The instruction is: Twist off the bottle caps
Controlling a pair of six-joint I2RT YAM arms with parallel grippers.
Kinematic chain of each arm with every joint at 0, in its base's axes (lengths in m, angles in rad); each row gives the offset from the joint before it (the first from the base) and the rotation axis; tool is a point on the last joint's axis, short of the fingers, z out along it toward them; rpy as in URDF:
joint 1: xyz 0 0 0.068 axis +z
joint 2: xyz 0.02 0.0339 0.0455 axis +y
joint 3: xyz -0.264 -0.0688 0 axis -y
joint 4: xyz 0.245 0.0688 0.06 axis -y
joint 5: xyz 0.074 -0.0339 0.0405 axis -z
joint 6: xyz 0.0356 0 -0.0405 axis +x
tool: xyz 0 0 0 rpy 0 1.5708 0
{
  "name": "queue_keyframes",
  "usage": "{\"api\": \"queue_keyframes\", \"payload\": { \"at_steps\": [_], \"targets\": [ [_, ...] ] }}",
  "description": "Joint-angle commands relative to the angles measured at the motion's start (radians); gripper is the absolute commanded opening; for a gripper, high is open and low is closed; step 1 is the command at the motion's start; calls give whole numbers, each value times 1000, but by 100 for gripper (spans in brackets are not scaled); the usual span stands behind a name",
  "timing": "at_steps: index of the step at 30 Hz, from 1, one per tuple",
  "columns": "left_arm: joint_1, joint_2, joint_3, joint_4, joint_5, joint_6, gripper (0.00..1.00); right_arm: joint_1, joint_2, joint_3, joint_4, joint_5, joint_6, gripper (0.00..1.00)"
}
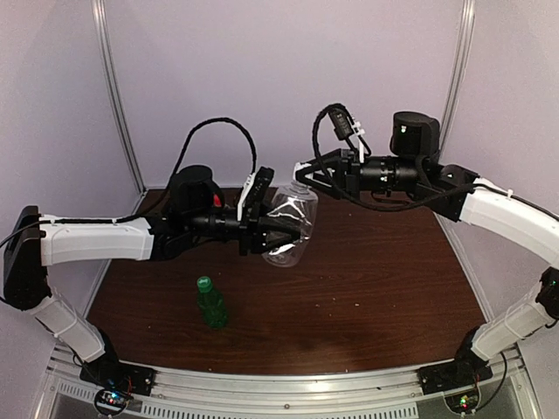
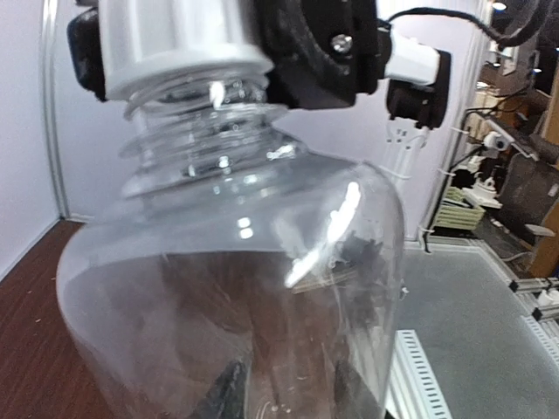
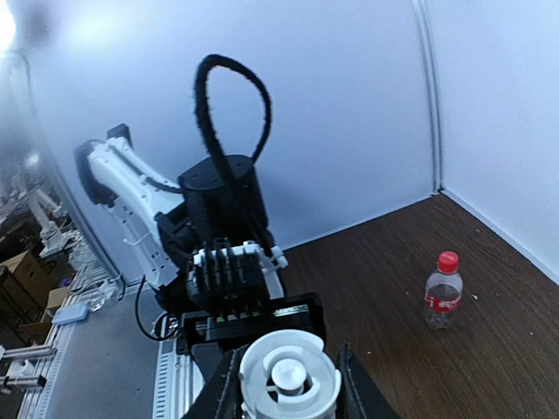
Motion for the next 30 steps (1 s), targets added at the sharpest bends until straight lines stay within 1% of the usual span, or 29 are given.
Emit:
{"api": "queue_keyframes", "payload": {
  "at_steps": [1, 4, 6, 8, 12, 16, 20, 21, 26, 30],
  "targets": [
    [-15, -19, 9, 145, 343, -58, 35, -46, -8, -18, 55, -383, -180, 17],
    [-15, -1, 26, 141, 415, -73, 35, -66, 16, -1, 49, -520, -189, 18],
    [-15, 12, 36, 143, 436, -85, 32, -72, 30, 13, 33, -562, -221, 19],
    [-14, 18, 38, 145, 440, -88, 31, -75, 41, 24, 19, -579, -227, 19],
    [-15, 22, 36, 150, 433, -85, 33, -76, 43, 27, 16, -585, -229, 21],
    [-15, 27, 36, 152, 425, -85, 33, -77, 45, 30, 16, -578, -221, 29],
    [-15, 25, 38, 135, 392, -79, 33, -78, 40, 33, 14, -497, -187, 38],
    [-15, 24, 40, 124, 379, -71, 33, -79, 37, 34, 16, -474, -167, 39],
    [-15, 25, 50, 92, 333, -52, 33, -77, 21, 31, 31, -431, -124, 38],
    [-15, 31, 53, 93, 322, -52, 33, -77, 12, 19, 55, -433, -104, 33]
  ]
}}
